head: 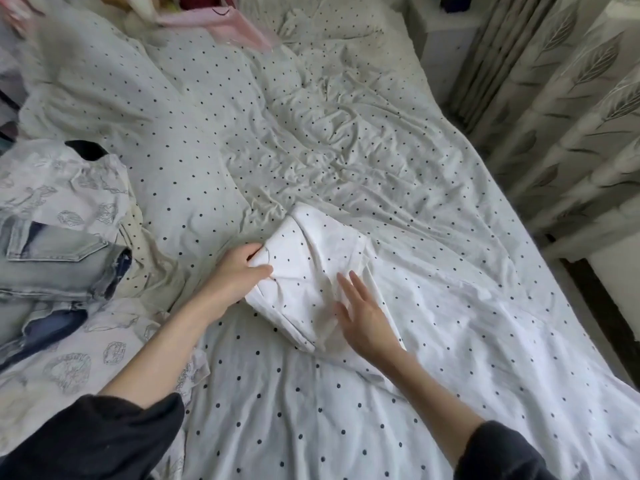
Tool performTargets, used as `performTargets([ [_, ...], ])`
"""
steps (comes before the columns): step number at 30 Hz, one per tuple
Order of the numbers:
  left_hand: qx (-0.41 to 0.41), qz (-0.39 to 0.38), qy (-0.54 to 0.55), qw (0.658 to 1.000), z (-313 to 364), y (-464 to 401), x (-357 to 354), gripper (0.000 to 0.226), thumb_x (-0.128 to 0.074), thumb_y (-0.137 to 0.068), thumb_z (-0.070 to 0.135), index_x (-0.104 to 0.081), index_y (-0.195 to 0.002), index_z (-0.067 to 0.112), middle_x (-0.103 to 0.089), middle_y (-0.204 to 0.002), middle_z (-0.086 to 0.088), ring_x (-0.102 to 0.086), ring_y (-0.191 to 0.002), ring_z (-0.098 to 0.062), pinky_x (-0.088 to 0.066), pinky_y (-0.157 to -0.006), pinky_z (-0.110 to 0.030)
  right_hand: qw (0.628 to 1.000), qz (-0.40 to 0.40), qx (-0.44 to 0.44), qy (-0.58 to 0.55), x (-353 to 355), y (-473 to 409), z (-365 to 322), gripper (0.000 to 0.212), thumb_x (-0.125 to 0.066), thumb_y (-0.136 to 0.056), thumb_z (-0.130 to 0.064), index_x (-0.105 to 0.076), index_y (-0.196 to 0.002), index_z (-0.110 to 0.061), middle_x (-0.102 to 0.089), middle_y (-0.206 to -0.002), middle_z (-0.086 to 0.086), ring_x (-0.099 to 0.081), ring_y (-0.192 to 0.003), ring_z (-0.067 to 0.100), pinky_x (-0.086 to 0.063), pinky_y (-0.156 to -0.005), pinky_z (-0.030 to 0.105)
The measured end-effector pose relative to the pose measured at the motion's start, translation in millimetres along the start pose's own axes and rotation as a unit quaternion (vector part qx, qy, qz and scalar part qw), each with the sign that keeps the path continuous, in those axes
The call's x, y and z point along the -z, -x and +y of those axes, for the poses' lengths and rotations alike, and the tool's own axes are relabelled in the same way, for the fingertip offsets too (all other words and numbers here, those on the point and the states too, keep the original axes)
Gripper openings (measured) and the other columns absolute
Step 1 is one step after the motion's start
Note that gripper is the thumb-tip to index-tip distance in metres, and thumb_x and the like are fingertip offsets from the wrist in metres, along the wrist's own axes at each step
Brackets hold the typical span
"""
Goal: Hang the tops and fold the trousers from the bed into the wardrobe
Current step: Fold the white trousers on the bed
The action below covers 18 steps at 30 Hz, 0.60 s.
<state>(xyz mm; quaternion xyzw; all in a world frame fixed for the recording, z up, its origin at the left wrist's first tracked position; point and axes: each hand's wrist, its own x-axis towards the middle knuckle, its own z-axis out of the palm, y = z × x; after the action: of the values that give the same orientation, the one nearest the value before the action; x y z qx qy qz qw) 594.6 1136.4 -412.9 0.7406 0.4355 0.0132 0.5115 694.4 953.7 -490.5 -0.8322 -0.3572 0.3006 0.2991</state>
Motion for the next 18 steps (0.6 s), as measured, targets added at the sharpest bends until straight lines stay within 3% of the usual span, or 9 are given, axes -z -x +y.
performTargets([
  [3,-0.086,-0.033,-0.038,0.995,43,27,-28,0.034,-0.053,-0.087,0.002,-0.059,-0.115,0.021,-0.063,-0.1,0.009,-0.058,-0.093,-0.012,-0.044,-0.08,-0.023,0.992,0.044,-0.062,-0.101,34,27,18,0.044,-0.037,-0.101,-0.025,-0.034,-0.145,-0.022,-0.029,-0.151,-0.007,-0.032,-0.138,0.01,-0.025,-0.11,0.024],
  [5,-0.142,-0.063,-0.071,0.985,66,44,-63,0.041,-0.053,-0.088,0.002,-0.054,-0.127,0.018,-0.057,-0.106,0.008,-0.054,-0.1,-0.01,-0.04,-0.077,-0.013,0.973,0.066,-0.114,-0.187,56,45,35,0.04,-0.034,-0.102,-0.03,-0.041,-0.141,-0.021,-0.042,-0.14,-0.01,-0.042,-0.128,0.007,-0.03,-0.109,0.025],
  [7,-0.186,-0.099,-0.115,0.971,77,61,-111,0.045,-0.054,-0.09,0.006,-0.048,-0.134,0.015,-0.053,-0.111,0.002,-0.052,-0.101,-0.013,-0.037,-0.074,-0.014,0.932,0.104,-0.159,-0.31,75,62,56,0.04,-0.033,-0.101,-0.033,-0.044,-0.137,-0.02,-0.05,-0.134,-0.003,-0.055,-0.115,0.015,-0.039,-0.104,0.035],
  [10,-0.195,-0.213,-0.207,0.935,70,80,-171,0.05,-0.055,-0.091,0.022,-0.041,-0.139,0.016,-0.052,-0.112,-0.001,-0.05,-0.094,-0.011,-0.038,-0.083,-0.019,0.857,0.147,-0.203,-0.451,92,81,74,0.041,-0.032,-0.101,-0.036,-0.042,-0.136,-0.018,-0.049,-0.128,0.001,-0.057,-0.107,0.022,-0.044,-0.096,0.036],
  [11,-0.171,-0.258,-0.22,0.925,65,84,-191,0.049,-0.055,-0.091,0.025,-0.042,-0.138,0.016,-0.052,-0.113,-0.001,-0.052,-0.097,-0.012,-0.04,-0.089,-0.022,0.859,0.158,-0.214,-0.438,96,90,84,0.038,-0.032,-0.101,-0.036,-0.043,-0.134,-0.02,-0.048,-0.13,0.001,-0.055,-0.11,0.022,-0.043,-0.097,0.036],
  [13,-0.146,-0.262,-0.221,0.928,49,79,-207,0.043,-0.055,-0.091,0.024,-0.049,-0.133,0.015,-0.055,-0.116,-0.003,-0.055,-0.107,-0.017,-0.04,-0.094,-0.023,0.909,0.158,-0.222,-0.316,96,95,96,0.04,-0.037,-0.1,-0.033,-0.04,-0.138,-0.02,-0.044,-0.142,0.003,-0.049,-0.122,0.022,-0.038,-0.105,0.038],
  [15,-0.151,-0.171,-0.217,0.949,35,67,-210,0.034,-0.054,-0.091,0.017,-0.056,-0.125,0.013,-0.056,-0.114,-0.006,-0.054,-0.108,-0.02,-0.037,-0.091,-0.02,0.953,0.155,-0.193,-0.174,95,102,107,0.045,-0.04,-0.1,-0.027,-0.036,-0.143,-0.015,-0.036,-0.148,0.003,-0.04,-0.133,0.02,-0.032,-0.109,0.034],
  [18,-0.111,0.007,-0.23,0.967,13,41,-189,0.032,-0.056,-0.09,0.015,-0.056,-0.122,0.009,-0.054,-0.114,-0.012,-0.05,-0.11,-0.027,-0.036,-0.095,-0.029,0.986,0.125,-0.106,-0.006,82,103,108,0.043,-0.041,-0.099,-0.022,-0.04,-0.141,-0.015,-0.027,-0.153,0.004,-0.025,-0.14,0.02,-0.022,-0.111,0.027],
])
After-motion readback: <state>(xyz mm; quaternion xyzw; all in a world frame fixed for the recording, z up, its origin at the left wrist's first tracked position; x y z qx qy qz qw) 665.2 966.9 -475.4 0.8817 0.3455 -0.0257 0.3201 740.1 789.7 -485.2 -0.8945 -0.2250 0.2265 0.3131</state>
